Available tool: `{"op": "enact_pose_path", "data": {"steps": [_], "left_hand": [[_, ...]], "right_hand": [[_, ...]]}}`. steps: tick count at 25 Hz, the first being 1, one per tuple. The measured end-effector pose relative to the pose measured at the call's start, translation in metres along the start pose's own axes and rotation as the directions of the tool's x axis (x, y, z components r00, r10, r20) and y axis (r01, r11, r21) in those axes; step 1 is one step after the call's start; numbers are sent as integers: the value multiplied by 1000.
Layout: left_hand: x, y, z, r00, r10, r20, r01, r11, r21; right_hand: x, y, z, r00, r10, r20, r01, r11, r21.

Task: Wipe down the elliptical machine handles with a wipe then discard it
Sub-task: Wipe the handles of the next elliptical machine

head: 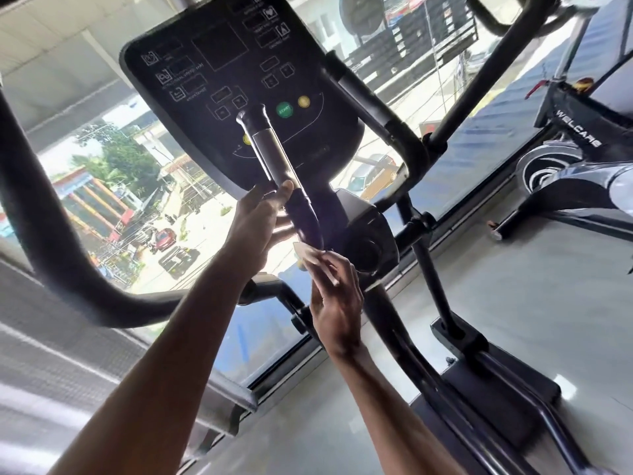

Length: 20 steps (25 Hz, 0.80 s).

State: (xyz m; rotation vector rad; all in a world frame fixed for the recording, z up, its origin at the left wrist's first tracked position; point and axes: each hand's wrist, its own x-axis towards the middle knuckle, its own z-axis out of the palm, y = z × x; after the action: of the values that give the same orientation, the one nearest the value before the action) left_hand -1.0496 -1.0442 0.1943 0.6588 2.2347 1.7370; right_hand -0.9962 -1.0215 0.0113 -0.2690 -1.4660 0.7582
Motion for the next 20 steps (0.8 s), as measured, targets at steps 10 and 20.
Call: {"op": "enact_pose_path", "data": {"steps": [10,20], "left_hand": [[-2,0,1,1000,18,9,-19,999,30],[0,-6,1,999,20,-43,-17,998,61]], "right_hand": [[17,-1,3,898,428,-99,-371,859,354],[24,6,-6,774,620,126,-603,663,443]]}}
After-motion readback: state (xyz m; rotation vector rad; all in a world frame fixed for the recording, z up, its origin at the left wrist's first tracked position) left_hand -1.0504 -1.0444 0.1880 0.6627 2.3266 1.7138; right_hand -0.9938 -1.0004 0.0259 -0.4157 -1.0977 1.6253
